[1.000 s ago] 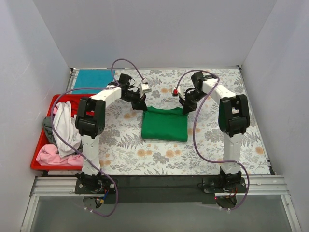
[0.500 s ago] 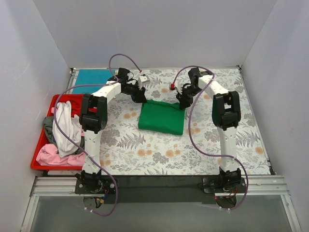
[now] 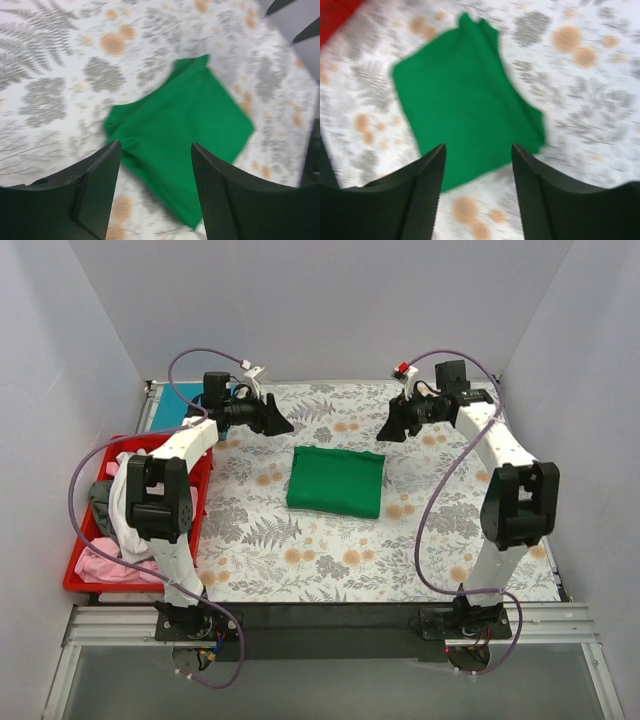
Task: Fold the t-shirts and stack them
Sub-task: Fold the tshirt
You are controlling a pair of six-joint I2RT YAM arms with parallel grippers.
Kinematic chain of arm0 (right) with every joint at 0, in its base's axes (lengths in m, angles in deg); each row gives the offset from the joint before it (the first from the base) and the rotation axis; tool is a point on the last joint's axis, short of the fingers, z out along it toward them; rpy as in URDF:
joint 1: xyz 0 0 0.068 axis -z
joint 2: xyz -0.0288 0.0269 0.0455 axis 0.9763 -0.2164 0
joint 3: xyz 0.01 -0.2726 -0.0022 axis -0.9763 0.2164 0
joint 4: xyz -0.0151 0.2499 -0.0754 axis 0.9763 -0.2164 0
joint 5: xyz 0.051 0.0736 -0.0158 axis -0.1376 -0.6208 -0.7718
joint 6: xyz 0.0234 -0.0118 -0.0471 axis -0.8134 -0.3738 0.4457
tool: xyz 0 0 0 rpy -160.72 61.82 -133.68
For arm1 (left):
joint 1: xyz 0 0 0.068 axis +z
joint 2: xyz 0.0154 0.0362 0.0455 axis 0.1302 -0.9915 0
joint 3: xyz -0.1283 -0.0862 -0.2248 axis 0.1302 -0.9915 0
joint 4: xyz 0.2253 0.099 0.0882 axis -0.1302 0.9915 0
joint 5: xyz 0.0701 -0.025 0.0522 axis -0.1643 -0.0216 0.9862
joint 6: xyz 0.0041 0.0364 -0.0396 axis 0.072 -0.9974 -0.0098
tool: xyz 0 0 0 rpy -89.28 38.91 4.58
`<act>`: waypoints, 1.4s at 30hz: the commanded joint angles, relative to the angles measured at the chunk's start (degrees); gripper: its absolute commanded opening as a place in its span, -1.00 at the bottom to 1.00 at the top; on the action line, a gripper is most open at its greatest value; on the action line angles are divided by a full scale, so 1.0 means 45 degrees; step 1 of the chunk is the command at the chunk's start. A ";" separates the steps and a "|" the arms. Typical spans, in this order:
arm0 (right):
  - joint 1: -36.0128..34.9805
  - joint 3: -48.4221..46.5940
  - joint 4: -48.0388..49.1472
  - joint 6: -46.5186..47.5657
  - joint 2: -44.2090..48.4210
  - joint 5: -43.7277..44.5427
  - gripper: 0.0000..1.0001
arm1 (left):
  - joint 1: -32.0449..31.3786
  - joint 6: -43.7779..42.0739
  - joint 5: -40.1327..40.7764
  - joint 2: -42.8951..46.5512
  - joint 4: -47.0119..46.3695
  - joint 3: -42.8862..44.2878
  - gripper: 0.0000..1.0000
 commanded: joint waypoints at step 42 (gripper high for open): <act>-0.2635 0.8839 1.1466 -1.4024 0.0419 -0.3018 -0.36 | -0.2984 1.0937 -0.1479 -0.0025 -0.6022 -0.5192 -0.09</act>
